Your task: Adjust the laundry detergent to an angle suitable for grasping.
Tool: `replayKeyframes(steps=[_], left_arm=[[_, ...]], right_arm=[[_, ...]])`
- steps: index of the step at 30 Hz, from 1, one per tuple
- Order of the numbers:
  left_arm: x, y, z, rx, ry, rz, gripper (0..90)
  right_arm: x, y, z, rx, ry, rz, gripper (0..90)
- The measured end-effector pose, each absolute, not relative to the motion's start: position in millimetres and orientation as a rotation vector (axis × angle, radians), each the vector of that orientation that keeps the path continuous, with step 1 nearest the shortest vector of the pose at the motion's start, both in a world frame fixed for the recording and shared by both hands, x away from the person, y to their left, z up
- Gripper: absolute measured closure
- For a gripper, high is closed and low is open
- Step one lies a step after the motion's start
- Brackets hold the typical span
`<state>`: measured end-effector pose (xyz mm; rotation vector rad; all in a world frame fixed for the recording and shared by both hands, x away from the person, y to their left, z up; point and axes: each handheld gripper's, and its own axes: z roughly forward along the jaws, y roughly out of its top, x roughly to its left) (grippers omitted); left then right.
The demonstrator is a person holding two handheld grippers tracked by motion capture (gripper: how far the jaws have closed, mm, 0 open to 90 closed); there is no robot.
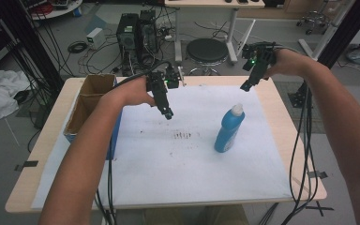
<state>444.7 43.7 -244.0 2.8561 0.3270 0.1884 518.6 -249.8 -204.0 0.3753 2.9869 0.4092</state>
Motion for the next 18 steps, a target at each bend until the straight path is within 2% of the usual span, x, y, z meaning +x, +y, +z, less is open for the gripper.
replayKeyframes(steps=[18], left_arm=[[431.1, 58.0, -245.2, 2.8, 0.475, 0.236, 6.1]], right_arm=[[515.8, -252.4, -200.5, 0.368, 2.981, 0.431, 3.3]])
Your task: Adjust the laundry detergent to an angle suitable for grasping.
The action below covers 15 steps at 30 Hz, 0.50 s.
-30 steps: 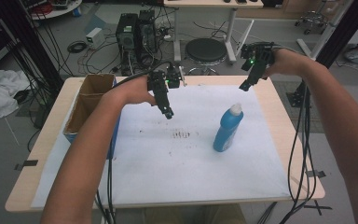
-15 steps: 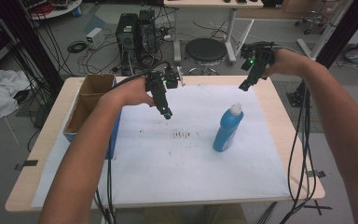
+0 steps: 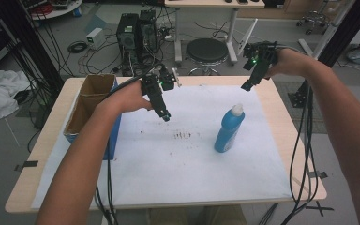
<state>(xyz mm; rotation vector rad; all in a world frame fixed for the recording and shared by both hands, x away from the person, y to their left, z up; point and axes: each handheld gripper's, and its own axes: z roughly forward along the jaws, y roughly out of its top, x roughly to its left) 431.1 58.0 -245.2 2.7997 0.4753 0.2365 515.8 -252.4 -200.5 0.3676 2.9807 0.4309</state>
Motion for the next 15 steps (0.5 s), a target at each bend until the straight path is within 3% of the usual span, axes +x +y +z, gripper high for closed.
replayKeyframes(steps=[12, 15], left_arm=[[426.1, 61.8, -249.7, 2.781, 0.583, 0.265, 6.1], [423.3, 61.4, -254.8, 2.71, 0.644, 0.272, 6.1]], right_arm=[[514.6, -252.2, -200.3, 0.359, 2.981, 0.421, 3.3], [514.9, -251.9, -200.4, 0.365, 2.98, 0.428, 3.3]])
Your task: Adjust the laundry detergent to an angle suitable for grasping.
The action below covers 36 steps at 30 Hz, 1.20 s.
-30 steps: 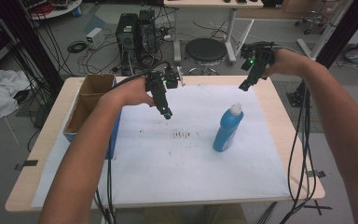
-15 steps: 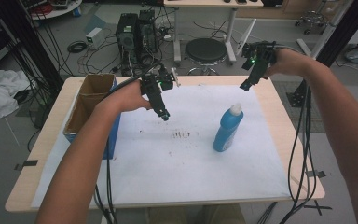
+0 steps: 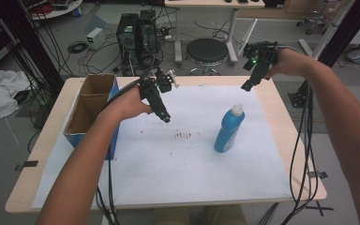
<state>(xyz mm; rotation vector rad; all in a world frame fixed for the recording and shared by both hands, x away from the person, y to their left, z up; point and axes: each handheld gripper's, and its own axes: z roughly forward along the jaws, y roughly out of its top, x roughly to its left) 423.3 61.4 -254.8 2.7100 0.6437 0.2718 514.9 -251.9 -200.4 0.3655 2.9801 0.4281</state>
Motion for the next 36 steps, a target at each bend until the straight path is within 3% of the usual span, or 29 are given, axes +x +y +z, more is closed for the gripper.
replayKeyframes(steps=[15, 36], left_arm=[[418.4, 64.8, -291.6, 2.311, 0.807, 0.427, 6.1], [403.5, 53.4, -323.3, 1.894, 0.751, 0.665, 6.1]], right_arm=[[516.9, -257.3, -201.3, 0.382, 2.973, 0.429, 3.3], [518.0, -253.4, -202.9, 0.375, 2.972, 0.44, 3.3]])
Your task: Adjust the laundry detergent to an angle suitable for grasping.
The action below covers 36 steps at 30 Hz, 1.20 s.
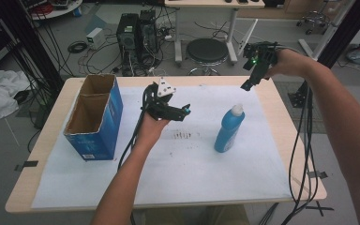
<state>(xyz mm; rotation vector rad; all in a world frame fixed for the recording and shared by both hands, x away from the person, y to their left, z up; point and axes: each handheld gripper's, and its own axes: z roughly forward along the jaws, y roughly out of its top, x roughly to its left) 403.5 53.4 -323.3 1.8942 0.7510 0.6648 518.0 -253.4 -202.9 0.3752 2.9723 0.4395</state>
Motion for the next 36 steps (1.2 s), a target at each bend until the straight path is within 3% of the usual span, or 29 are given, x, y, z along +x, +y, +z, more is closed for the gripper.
replayKeyframes(steps=[21, 36], left_arm=[[373.5, 35.3, -354.9, 1.653, 0.852, 0.661, 6.1], [349.8, 14.2, -373.4, 1.604, 0.833, 0.653, 6.1]], right_arm=[[517.7, -252.3, -203.0, 0.372, 2.968, 0.452, 3.3], [516.9, -251.4, -202.2, 0.352, 2.968, 0.457, 3.3]])
